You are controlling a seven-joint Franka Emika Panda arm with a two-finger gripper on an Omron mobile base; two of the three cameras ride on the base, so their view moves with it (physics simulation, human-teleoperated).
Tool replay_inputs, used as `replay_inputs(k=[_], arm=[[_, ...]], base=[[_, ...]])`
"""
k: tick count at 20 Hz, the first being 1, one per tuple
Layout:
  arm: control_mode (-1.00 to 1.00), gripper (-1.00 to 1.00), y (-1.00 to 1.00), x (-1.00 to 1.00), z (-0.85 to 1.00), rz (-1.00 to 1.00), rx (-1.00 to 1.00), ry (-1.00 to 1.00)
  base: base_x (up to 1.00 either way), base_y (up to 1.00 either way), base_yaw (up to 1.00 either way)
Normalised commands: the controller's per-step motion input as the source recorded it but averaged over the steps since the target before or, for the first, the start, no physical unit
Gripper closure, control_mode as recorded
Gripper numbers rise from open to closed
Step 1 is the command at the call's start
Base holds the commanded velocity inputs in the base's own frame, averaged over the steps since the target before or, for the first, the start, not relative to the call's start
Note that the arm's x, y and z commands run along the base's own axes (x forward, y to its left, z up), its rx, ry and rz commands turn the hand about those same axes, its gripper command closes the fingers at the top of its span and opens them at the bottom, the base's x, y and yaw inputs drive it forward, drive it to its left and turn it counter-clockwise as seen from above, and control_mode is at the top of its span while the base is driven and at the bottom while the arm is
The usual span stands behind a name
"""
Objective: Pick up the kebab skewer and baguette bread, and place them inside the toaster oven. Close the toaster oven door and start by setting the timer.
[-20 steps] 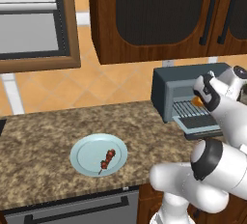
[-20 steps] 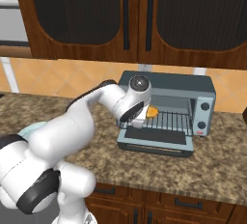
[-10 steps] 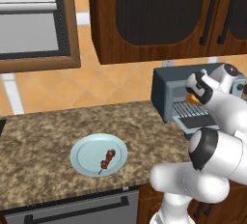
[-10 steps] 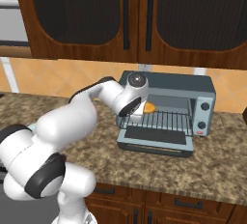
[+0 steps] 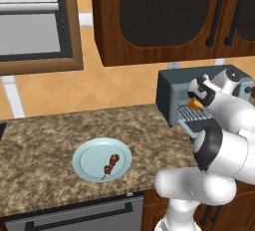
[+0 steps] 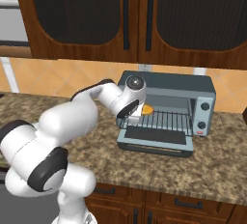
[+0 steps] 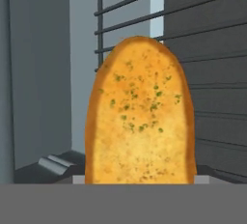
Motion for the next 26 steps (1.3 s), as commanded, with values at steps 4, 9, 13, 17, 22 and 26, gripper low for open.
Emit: replay_inputs(k=[4, 9, 13, 17, 22, 26], arm=[[-1.0, 1.0, 0.0, 0.27, -0.01, 0.03, 0.0, 0.0], [-1.0, 1.0, 0.0, 0.28, -0.03, 0.04, 0.0, 0.0], [-1.0, 1.0, 0.0, 0.21, -0.17, 0.05, 0.0, 0.0], [-1.0, 1.0, -0.11, 0.12, -0.19, 0.03, 0.01, 0.0], [-1.0, 1.0, -0.24, 0.07, -0.16, 0.0, 0.01, 0.0], [-1.0, 1.0, -0.2, 0.2, -0.22, 0.0, 0.01, 0.0]], base=[[0.0, 0.0, 0.0], [0.0, 0.0, 0.0], [0.0, 0.0, 0.0], [0.0, 0.0, 0.0], [0.0, 0.0, 0.0], [0.0, 0.0, 0.0]])
